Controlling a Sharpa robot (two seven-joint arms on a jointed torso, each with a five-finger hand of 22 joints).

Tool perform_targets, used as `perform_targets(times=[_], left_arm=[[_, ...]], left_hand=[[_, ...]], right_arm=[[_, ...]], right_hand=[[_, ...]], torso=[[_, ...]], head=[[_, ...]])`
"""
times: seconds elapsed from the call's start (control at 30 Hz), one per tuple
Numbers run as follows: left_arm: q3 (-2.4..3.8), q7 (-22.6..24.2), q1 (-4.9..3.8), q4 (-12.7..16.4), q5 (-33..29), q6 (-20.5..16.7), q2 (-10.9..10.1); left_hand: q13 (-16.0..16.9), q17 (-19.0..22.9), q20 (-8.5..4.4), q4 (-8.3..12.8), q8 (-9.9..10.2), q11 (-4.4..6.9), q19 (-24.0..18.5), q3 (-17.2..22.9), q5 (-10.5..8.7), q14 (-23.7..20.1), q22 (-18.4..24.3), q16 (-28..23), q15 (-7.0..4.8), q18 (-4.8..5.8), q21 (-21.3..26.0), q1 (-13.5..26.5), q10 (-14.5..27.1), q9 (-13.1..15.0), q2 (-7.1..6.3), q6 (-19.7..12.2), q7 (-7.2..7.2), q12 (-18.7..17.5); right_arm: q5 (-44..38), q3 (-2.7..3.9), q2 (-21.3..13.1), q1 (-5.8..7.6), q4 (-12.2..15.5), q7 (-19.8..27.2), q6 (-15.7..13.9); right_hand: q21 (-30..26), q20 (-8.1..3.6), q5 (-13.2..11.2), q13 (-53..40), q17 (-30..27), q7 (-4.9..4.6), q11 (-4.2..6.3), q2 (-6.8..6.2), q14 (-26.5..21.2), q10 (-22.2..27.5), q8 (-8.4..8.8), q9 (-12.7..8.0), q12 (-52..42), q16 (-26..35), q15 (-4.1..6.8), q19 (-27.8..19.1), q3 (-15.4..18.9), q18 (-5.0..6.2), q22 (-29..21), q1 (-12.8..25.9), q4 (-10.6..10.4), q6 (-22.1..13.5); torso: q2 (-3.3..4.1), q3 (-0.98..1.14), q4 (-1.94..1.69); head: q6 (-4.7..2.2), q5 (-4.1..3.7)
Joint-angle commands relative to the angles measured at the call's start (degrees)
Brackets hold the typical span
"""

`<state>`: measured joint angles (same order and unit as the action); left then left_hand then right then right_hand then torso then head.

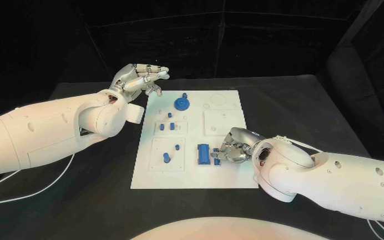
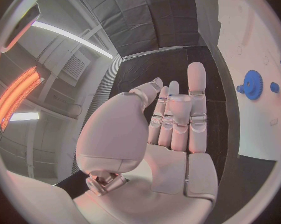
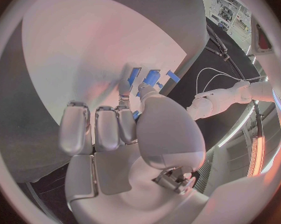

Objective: Assemble the parts on the task board

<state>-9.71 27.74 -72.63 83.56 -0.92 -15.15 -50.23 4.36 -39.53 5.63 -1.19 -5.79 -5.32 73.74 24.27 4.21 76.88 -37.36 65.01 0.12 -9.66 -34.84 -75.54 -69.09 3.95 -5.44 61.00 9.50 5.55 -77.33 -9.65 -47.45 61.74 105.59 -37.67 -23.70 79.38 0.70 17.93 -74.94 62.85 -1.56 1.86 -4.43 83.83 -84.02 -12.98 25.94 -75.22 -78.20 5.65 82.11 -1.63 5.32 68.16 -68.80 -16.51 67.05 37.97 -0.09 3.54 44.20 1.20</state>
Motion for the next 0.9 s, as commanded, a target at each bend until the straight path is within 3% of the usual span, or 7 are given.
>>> perform_targets(times=[0.03, 0.1, 0.27, 0.47, 0.57, 0.7, 0.9], left_arm=[[0.05, 0.08, -0.12, 0.06, -0.03, 0.75, 0.0], [0.05, 0.08, -0.13, 0.06, -0.03, 0.71, -0.02], [0.05, 0.08, -0.13, 0.07, -0.03, 0.67, -0.05], [0.05, 0.15, -0.14, 0.06, -0.03, 0.65, -0.07], [0.04, 0.4, -0.13, -0.03, -0.03, 0.58, -0.06], [0.04, 1.08, -0.12, -0.46, -0.05, 0.31, 0.09], [0.03, 1.66, -0.07, -2.19, -4.01, 0.06, 0.97]], left_hand=[[-0.08, 0.05, 0.15, -0.19, 0.03, 0.12, 0.27, -0.13, 0.17, -0.26, 0.09, 0.14, 0.08, -0.74, 0.31, 0.31, 0.31, -0.05, 0.08, -0.21, -0.01, 0.35], [-0.08, 0.05, 0.15, -0.19, 0.03, 0.12, 0.27, -0.13, 0.17, -0.26, 0.09, 0.14, 0.08, -0.74, 0.31, 0.31, 0.31, -0.05, 0.08, -0.21, -0.01, 0.35], [-0.08, 0.05, 0.15, -0.19, 0.03, 0.12, 0.27, -0.13, 0.17, -0.26, 0.09, 0.14, 0.08, -0.74, 0.31, 0.31, 0.31, -0.05, 0.08, -0.21, -0.01, 0.35], [-0.09, 0.1, 0.16, -0.25, 0.05, 0.11, 0.27, -0.15, 0.17, -0.29, 0.1, 0.13, 0.09, -0.74, 0.34, 0.34, 0.37, -0.06, 0.12, -0.26, -0.01, 0.34], [-0.09, 0.11, 0.17, -0.25, 0.06, 0.11, 0.27, -0.15, 0.17, -0.3, 0.11, 0.12, 0.09, -0.74, 0.34, 0.34, 0.38, -0.06, 0.12, -0.27, -0.01, 0.34], [-0.09, 0.25, 0.17, -0.27, 0.04, 0.11, 0.26, -0.21, 0.16, -0.35, 0.12, 0.05, 0.1, -0.74, 0.36, 0.37, 0.36, -0.05, 0.07, -0.25, -0.02, 0.37], [-0.02, 2.14, 0.3, -0.92, -0.1, 0.11, -0.2, -1.49, 0.05, -1.4, 0.35, -0.97, 0.22, -0.73, 0.85, 1.32, 0.26, 0.0, -0.55, -0.13, -0.05, 0.64]], right_arm=[[-0.43, 0.01, 0.09, 0.05, 0.03, -0.29, -0.72], [-0.64, 0.01, 0.04, 0.05, -0.05, -0.33, -1.17], [-1.16, 0.01, -0.23, 0.05, -0.17, -0.34, -1.6], [-1.5, 0.01, -1.25, 0.05, 0.4, 0.87, -2.03], [-0.61, 0.01, -2.53, 0.06, 1.01, 3.66, -3.33], [3.04, 0.05, -4.21, 0.38, 1.0, 10.18, -5.53], [21.78, 0.1, -4.43, 3.46, -5.37, 28.77, -8.41]], right_hand=[[0.1, -0.33, -2.68, -4.37, -0.12, -0.32, 0.53, 0.33, 2.09, -1.58, 0.33, 0.15, 0.38, 0.19, 0.35, 0.04, 1.27, -1.15, 0.07, 1.14, 0.0, 0.23], [0.07, -0.33, -6.12, -4.36, -0.23, -0.29, 0.55, 0.8, 2.08, -1.57, 0.4, 0.31, 0.48, 0.26, 0.36, 0.05, 2.68, -1.15, 0.08, 2.15, -0.02, 0.18], [0.04, -0.33, -10.67, -4.28, -0.53, -0.3, 0.52, 1.61, 2.03, -1.5, 0.54, 0.6, 0.76, 0.45, 0.35, 0.09, 5.13, -1.16, 0.16, 3.29, -0.06, 0.01], [0.02, -0.32, -10.58, -4.35, -0.61, -0.37, 0.48, 1.91, 2.03, -1.48, 0.69, 0.71, 0.76, 0.51, 0.32, 0.08, 5.78, -1.17, 0.19, 2.09, 0.29, -0.24], [-0.14, -0.13, -8.95, -3.84, -1.06, -1.15, -0.09, 1.46, 1.93, -1.04, 2.06, 0.3, 1.65, 0.76, -0.03, -0.07, 6.54, -1.16, -0.02, 0.47, 0.78, -2.51], [-0.34, 0.91, -7.21, 0.48, -2.85, -3.44, -2.03, 0.24, 1.54, 1.83, 5.77, -1.46, 8.4, 1.76, -1.54, -0.3, 7.87, -1.17, -0.26, -2.53, 1.7, -8.72], [-6.86, 2.26, -6.09, 11.6, -11.91, -4.71, -3.17, 1.7, -0.54, 8.32, 7.42, -3.06, 24.57, 7.38, -2.6, -5.05, 8.12, 0.95, -11.32, -8.61, 3.96, -10.86]], torso=[[-0.02, 0.02, -0.01], [-0.01, 0.02, 0.01], [-0.08, 0.01, 0.04], [-0.11, 0.06, 0.05], [-0.22, 0.05, 0.04], [-0.54, 0.03, 0.17], [-1.63, -0.14, 0.4]], head=[[0.05, 0.04], [0.0, 0.11], [0.02, 0.08], [-0.19, 0.08], [-0.5, 0.03], [-1.08, 0.04], [-3.04, -0.95]])
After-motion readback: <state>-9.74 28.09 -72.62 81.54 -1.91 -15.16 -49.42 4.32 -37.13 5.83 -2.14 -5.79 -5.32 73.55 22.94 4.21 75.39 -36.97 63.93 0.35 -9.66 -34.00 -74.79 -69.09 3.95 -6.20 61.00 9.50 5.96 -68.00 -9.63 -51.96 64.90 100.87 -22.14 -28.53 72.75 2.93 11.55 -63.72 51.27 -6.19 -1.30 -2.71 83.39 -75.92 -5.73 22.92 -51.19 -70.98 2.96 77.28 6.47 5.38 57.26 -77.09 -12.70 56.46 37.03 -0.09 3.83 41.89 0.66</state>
